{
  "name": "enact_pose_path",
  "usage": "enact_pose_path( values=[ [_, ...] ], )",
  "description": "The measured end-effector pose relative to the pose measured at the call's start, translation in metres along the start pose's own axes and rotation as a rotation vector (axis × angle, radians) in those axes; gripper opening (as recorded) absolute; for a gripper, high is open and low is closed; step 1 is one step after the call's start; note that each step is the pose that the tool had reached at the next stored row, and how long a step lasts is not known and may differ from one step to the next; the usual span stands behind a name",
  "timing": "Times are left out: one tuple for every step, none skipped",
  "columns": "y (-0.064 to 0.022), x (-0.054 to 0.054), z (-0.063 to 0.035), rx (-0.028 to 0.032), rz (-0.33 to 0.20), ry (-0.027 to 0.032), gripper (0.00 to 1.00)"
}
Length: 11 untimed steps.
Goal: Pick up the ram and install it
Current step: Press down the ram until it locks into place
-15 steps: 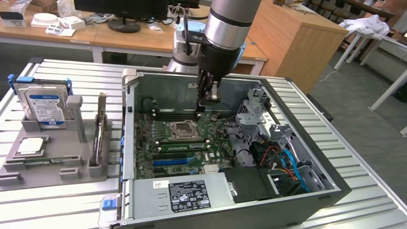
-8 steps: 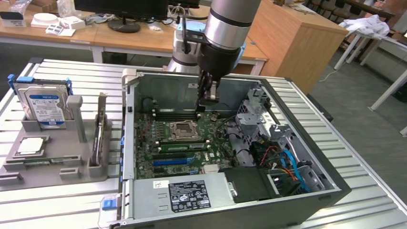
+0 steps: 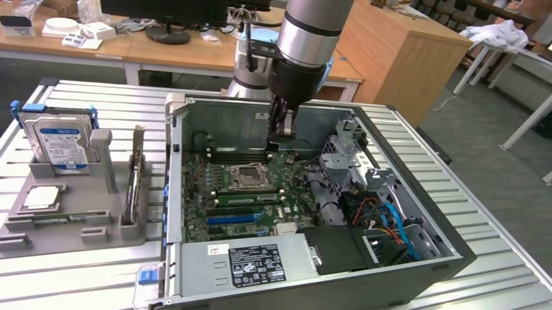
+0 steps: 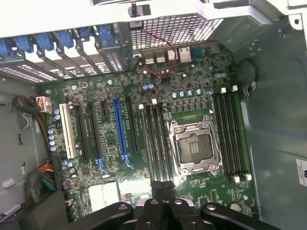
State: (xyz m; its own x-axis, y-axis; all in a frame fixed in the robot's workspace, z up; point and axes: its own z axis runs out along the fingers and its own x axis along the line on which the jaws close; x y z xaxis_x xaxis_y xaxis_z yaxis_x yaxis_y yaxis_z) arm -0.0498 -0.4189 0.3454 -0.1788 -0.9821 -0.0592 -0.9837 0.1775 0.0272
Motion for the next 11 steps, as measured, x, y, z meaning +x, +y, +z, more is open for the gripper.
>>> enact_pose_path(
  values=[
    [0.0, 0.0, 0.0, 0.0002, 0.003, 0.0, 0.11],
    [0.0, 0.0, 0.0, 0.0004, 0.007, -0.0002, 0.11],
    [0.0, 0.0, 0.0, 0.0006, 0.01, -0.0002, 0.11],
    [0.0, 0.0, 0.0, 0.0008, 0.014, -0.0004, 0.11],
    [0.0, 0.0, 0.0, 0.001, 0.017, -0.0004, 0.11],
    [0.0, 0.0, 0.0, 0.0012, 0.02, -0.0005, 0.11],
    [0.0, 0.0, 0.0, 0.0014, 0.024, -0.0006, 0.11],
    [0.0, 0.0, 0.0, 0.0016, 0.027, -0.0007, 0.11],
    [0.0, 0.0, 0.0, 0.0018, 0.03, -0.0007, 0.11],
    [0.0, 0.0, 0.0, 0.002, 0.033, -0.0009, 0.11],
    [0.0, 0.0, 0.0, 0.0021, 0.036, -0.001, 0.11]
  ],
)
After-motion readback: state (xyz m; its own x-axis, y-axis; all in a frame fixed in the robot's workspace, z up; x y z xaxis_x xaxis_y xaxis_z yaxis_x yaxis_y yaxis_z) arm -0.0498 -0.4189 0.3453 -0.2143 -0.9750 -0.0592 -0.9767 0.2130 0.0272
